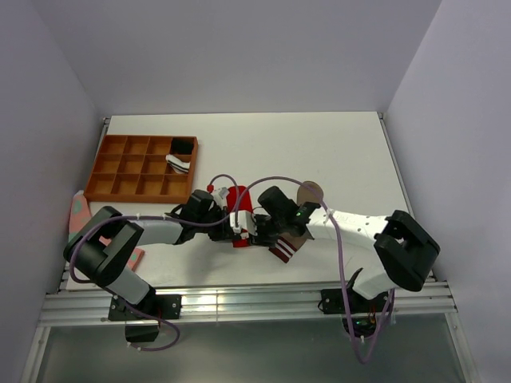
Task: Roll the socks
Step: Roll the sock at the center of the board.
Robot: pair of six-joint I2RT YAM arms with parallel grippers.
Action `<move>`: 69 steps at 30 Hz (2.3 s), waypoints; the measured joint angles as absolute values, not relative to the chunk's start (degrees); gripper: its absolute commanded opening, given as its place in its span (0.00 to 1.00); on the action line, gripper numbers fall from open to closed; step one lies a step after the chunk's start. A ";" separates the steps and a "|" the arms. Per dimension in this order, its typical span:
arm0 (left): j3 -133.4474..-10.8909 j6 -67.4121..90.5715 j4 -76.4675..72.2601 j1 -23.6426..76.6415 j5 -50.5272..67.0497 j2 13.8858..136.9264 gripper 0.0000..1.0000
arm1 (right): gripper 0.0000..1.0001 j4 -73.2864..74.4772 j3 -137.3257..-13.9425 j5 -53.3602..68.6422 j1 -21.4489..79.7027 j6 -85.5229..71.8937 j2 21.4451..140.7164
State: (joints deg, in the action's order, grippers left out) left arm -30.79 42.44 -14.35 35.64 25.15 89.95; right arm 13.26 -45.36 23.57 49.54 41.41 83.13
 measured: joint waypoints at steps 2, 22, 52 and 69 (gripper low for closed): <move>-30.87 42.30 -13.43 35.38 25.43 89.73 0.00 | 0.54 13.30 -45.60 23.29 50.04 41.41 83.88; -31.11 42.24 -11.22 34.70 25.96 88.97 0.00 | 0.35 13.34 -50.41 18.74 54.41 40.93 93.38; -18.02 52.36 -20.43 34.20 20.99 76.38 0.14 | 0.07 30.41 -67.20 28.25 50.98 33.89 105.10; -8.51 50.94 -29.91 38.72 10.57 62.87 0.39 | 0.08 52.99 -87.31 40.03 44.05 32.34 122.28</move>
State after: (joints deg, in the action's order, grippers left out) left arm -8.51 50.94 -29.91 38.72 10.57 62.87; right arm 52.99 -87.31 40.03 44.05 32.34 122.28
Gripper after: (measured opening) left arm 0.375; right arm 0.108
